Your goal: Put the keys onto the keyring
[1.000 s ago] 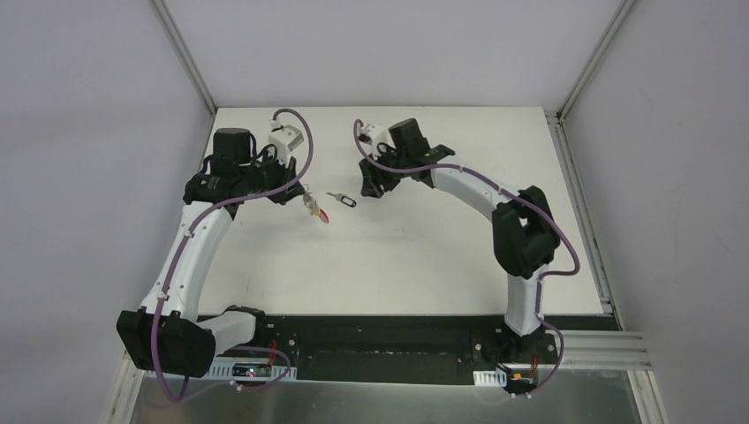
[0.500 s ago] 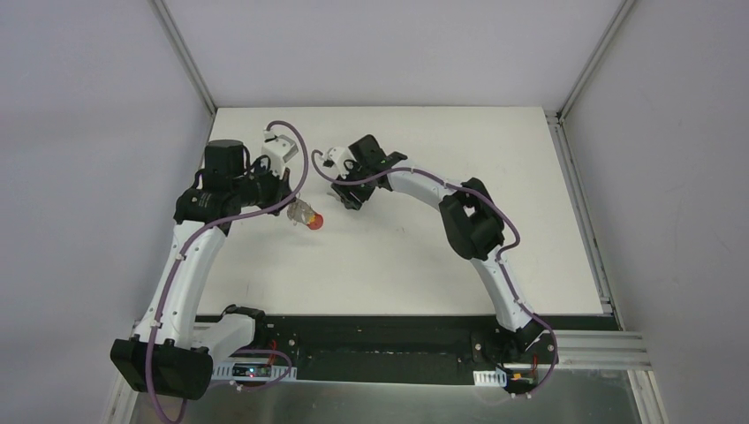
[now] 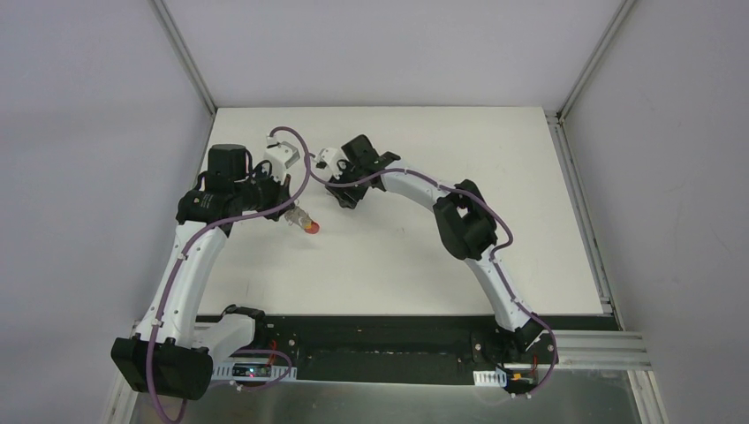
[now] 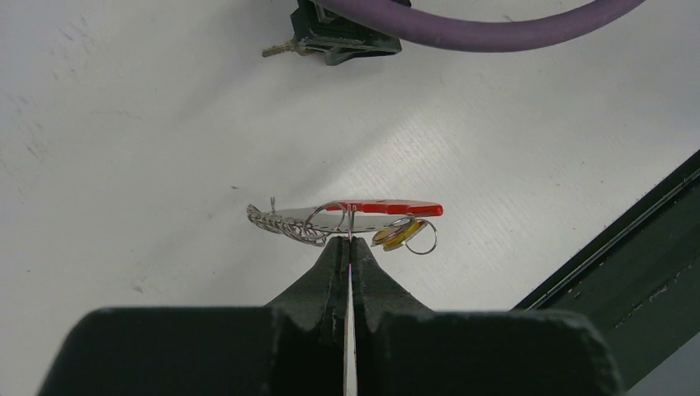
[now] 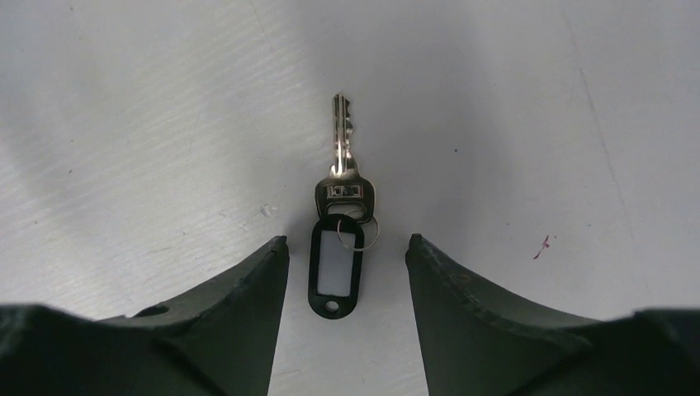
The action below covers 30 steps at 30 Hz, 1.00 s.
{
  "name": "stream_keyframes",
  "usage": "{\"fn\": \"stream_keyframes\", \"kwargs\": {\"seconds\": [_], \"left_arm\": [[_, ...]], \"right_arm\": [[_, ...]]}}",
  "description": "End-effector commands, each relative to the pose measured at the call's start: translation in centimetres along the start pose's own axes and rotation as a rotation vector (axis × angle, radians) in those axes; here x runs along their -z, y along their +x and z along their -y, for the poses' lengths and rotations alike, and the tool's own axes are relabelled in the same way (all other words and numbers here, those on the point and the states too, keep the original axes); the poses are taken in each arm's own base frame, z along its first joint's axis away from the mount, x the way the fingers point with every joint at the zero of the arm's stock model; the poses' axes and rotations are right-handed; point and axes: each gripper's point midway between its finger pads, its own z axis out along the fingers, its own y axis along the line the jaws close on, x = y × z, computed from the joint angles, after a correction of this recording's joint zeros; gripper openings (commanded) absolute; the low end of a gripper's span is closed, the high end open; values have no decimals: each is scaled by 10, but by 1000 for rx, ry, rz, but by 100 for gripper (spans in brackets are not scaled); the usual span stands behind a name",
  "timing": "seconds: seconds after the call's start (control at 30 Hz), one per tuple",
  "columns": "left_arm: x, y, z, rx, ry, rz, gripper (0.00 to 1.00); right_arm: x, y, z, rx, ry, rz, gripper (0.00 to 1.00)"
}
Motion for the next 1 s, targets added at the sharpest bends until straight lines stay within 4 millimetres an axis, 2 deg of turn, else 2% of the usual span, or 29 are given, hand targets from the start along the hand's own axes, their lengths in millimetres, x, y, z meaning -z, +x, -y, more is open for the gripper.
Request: {"fn": "stream_keyframes", "kwargs": {"seconds": [0.0,0.2,0.6,0.77,0.97], "left_arm": [[7,-8,-1,-33,-9,35,0],[6,-7,0,-34,-4,36,0],[5,-6,1,-37,-1,36,0],[6,-6,1,-42,0,36,0],[5,-7,3,-45,16,37,0]], "right_arm": [[0,-10,1,23,5,13,57],[-6,-11,-1,16,-2,16,52],[-11,-17,-4,2,-13,29,31],[-2,-23,-8,-25,-32,44,18],[21,-23,-11,-68,-51,52,5]]}}
